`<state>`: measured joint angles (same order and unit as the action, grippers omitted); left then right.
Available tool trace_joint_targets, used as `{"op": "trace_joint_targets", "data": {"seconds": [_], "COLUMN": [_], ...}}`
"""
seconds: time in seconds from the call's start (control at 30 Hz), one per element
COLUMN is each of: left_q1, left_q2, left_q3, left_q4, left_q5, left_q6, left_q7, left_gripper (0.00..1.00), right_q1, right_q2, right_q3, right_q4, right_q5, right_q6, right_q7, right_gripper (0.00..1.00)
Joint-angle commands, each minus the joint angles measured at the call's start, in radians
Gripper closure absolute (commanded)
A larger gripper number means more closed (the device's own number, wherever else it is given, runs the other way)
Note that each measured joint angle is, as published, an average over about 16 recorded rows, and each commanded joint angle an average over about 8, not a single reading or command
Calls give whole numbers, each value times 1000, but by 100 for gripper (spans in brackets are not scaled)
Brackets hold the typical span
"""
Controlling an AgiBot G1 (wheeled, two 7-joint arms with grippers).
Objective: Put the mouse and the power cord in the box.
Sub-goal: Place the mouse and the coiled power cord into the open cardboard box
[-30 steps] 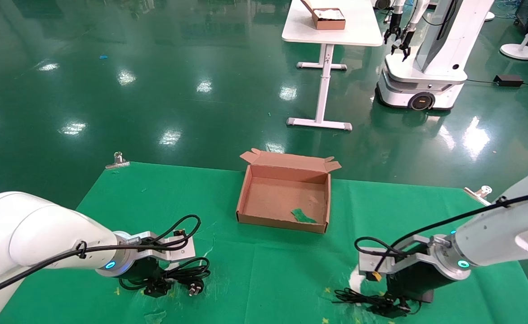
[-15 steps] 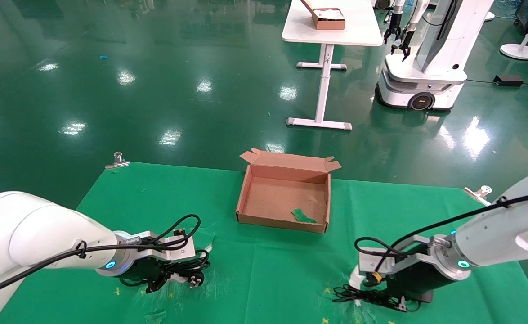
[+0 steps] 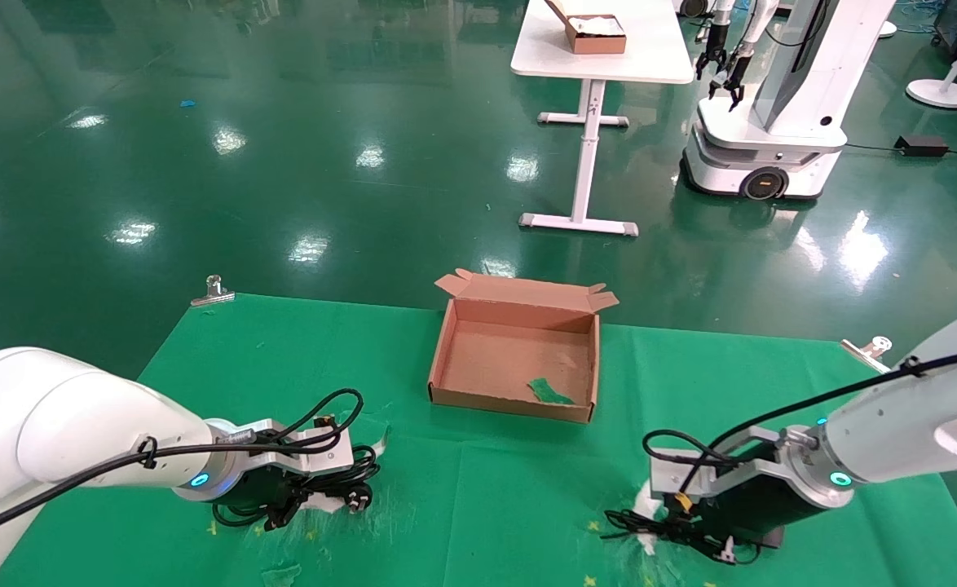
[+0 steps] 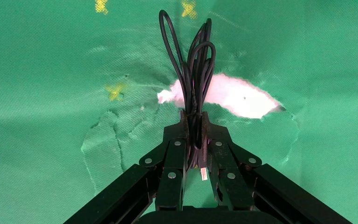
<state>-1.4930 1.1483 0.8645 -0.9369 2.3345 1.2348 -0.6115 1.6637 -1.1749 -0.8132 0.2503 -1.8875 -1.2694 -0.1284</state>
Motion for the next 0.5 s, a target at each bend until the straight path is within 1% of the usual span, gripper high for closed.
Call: {"op": "trace_joint_targets", "data": {"seconds": [0.03, 0.13, 0.23, 0.37, 0.5], "left_q1": [2, -10, -43, -124, -206], "left_q2": [2, -8, -29, -55, -53], "left_q3": [3, -8, -30, -76, -128], "left_q4": [0, 0, 9, 51, 94], "left_q5": [5, -17, -70, -176, -276], "left_q6": [-2, 10, 50, 138, 193], "left_q7": [-2, 7, 32, 73, 109], "left_gripper": [100, 100, 100, 100, 100], "right_q1": [-2, 8, 34, 85, 132], "right_q2": [-2, 9, 40, 93, 125], "right_q3": [-1, 6, 27, 65, 94], "right_q4": [0, 0, 0, 5, 28], "right_q5": [-1, 7, 32, 78, 112], "right_q6": [0, 0, -3, -6, -1], "right_q7": [0, 2, 11, 29, 43], "right_gripper": [100, 100, 100, 100, 100]}}
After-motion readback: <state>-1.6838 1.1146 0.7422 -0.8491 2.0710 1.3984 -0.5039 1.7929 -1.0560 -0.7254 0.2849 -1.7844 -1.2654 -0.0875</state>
